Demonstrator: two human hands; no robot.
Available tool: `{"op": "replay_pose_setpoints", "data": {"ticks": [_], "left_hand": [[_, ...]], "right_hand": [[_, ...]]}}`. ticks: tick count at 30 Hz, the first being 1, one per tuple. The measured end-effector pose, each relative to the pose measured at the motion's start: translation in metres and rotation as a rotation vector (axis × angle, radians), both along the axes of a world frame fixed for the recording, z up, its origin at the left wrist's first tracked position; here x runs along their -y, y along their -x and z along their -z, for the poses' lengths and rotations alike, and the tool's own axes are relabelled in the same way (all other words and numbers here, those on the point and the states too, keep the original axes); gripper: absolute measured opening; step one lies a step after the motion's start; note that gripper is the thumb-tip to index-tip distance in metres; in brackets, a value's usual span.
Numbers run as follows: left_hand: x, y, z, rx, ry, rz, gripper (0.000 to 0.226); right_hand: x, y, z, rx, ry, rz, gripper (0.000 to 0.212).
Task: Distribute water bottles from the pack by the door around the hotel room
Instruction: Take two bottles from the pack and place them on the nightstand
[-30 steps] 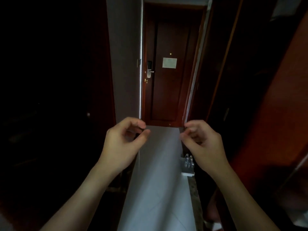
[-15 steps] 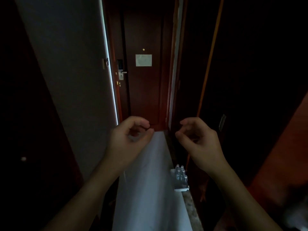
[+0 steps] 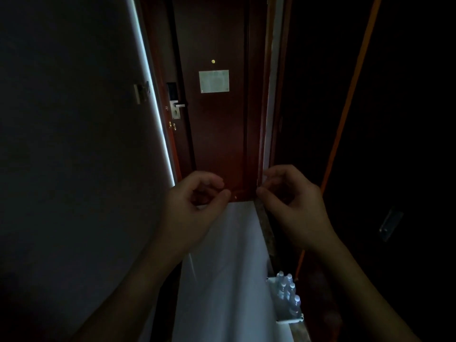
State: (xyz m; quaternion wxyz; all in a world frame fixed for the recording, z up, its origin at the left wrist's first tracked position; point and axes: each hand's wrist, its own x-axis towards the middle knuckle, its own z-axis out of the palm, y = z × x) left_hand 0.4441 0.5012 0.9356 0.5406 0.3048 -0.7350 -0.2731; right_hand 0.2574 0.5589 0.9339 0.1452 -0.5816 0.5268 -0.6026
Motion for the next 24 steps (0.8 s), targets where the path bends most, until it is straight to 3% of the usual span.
{"op": "replay_pose_setpoints", "data": {"ticks": [6,12,18,24], "left_hand": [[0.141,0.041,0.036,0.019,-0.037,0.093,0.014],[0.267,0.101,0.063,0.06,-0.222,0.339,0.017],[0.321,0.18,0.093,0.168,-0.323,0.652,0.009],[0.343,0.257,0.13,0.296,-0.342,0.82,0.009]], "right_hand": [[0.115,0.03,0.032,-0.027,-0.049,0.116,0.027],[0.205,0.057,0.06,0.069,-0.142,0.323,0.025],[0.228,0.102,0.086,0.104,-0.2,0.608,0.027],[0.237,0.153,0.127,0.22,-0.214,0.786,0.027]]}}
